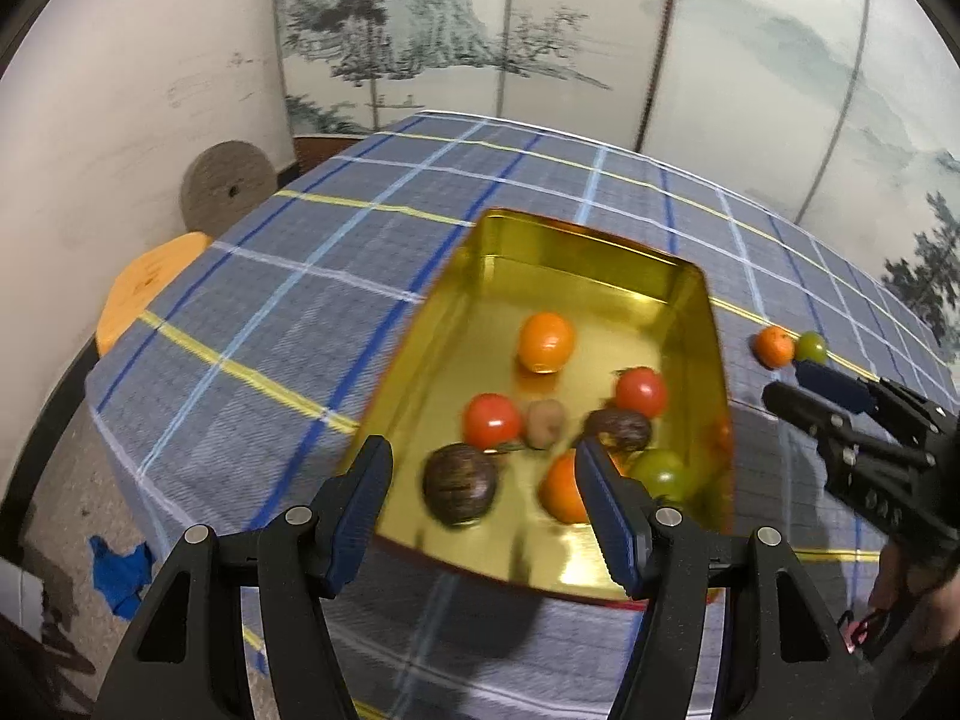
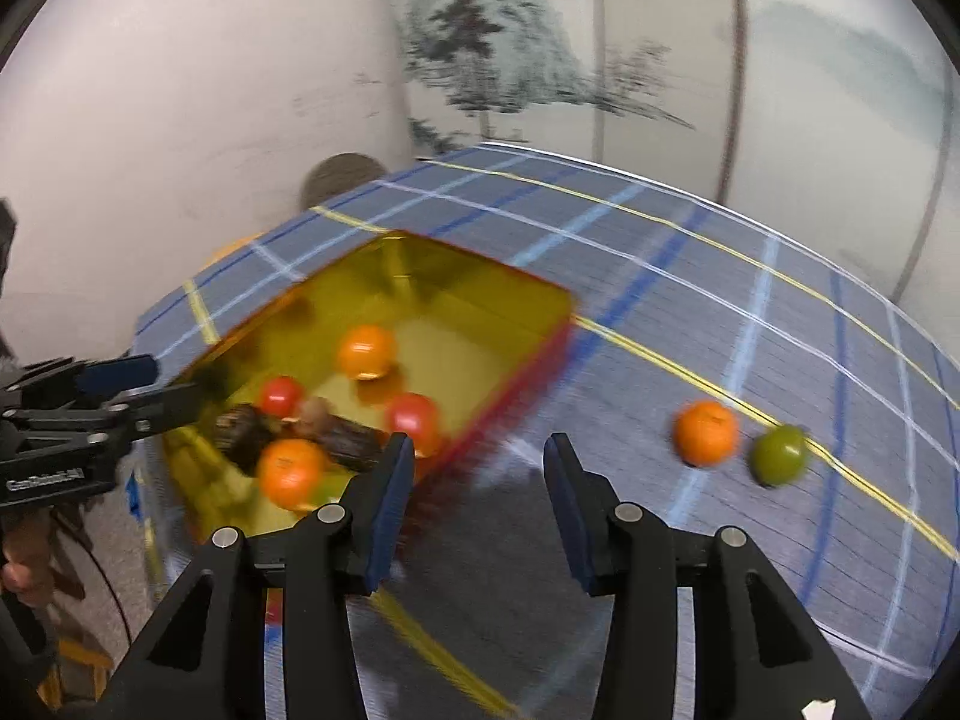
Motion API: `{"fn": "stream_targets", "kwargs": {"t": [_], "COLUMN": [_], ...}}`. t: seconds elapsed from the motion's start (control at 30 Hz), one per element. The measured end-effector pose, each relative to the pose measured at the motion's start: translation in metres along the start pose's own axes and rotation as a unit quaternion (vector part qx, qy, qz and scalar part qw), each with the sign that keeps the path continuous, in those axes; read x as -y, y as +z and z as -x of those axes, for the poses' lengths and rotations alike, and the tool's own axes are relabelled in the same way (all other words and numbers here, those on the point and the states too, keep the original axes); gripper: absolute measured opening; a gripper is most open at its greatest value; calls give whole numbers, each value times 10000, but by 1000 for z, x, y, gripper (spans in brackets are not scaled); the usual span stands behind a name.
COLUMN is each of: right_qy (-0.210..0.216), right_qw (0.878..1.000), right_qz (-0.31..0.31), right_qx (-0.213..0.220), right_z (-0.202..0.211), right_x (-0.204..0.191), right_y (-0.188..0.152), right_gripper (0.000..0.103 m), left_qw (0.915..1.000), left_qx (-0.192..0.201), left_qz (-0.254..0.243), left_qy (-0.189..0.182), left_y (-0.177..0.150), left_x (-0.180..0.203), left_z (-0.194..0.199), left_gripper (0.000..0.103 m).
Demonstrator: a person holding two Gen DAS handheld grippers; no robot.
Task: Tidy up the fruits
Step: 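Move the right gripper to the green fruit on the cloth and grasp it, then move the left gripper to the last mandarin and grasp it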
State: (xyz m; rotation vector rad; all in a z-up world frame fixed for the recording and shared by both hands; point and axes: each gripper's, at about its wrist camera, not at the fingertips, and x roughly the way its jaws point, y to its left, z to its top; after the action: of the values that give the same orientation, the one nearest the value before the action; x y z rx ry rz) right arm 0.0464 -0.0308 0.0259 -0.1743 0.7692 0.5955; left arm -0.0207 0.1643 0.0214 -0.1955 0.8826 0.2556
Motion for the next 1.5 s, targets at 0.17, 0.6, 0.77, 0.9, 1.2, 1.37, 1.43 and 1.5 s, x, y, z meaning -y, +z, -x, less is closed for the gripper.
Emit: {"fn": "stream_targets", "kwargs": {"t": [0.17,0.6,0.77,0.9,1.2,1.37,1.43,1.5], "right_qy": [-483,-985,-1050,-1038,-980,-1051,-1111,-1183], "right_qw": [9976,9900,9899,9900,9913,9891,9878,9858], "right_qz": [-503,-992,-910,-887,-795,-973,-1042,-1151], "right_qx": [2,-172,-267,-340,-371,-339,-321,-308], "right_z": [5,-21,-38,-49,-51,-39,-33,-24], "right_x": [53,128,138,144,146,156,161,170], "right_y": [-10,-17,-13,-11,-12,-21,-26,-33], "right_gripper": [43,43,43,43,34,34,34,34], "left_qw": [9996,9972,9961,9953,9926,9915,9912,9907], "left_qx": [-43,-134,-136,-160,-240,-270,-279,-303], "left_qz": [-204,-614,-737,-813,-980,-1010,-1011,-1027], "left_qy": [-180,-396,-459,-508,-675,-779,-812,-843], "left_y": [4,20,30,35,39,40,40,40], "left_x": [24,72,90,104,137,150,157,163], "left_z": [-5,-21,-29,-35,-49,-54,-58,-61], "left_gripper": [64,64,64,64,64,64,64,64]}}
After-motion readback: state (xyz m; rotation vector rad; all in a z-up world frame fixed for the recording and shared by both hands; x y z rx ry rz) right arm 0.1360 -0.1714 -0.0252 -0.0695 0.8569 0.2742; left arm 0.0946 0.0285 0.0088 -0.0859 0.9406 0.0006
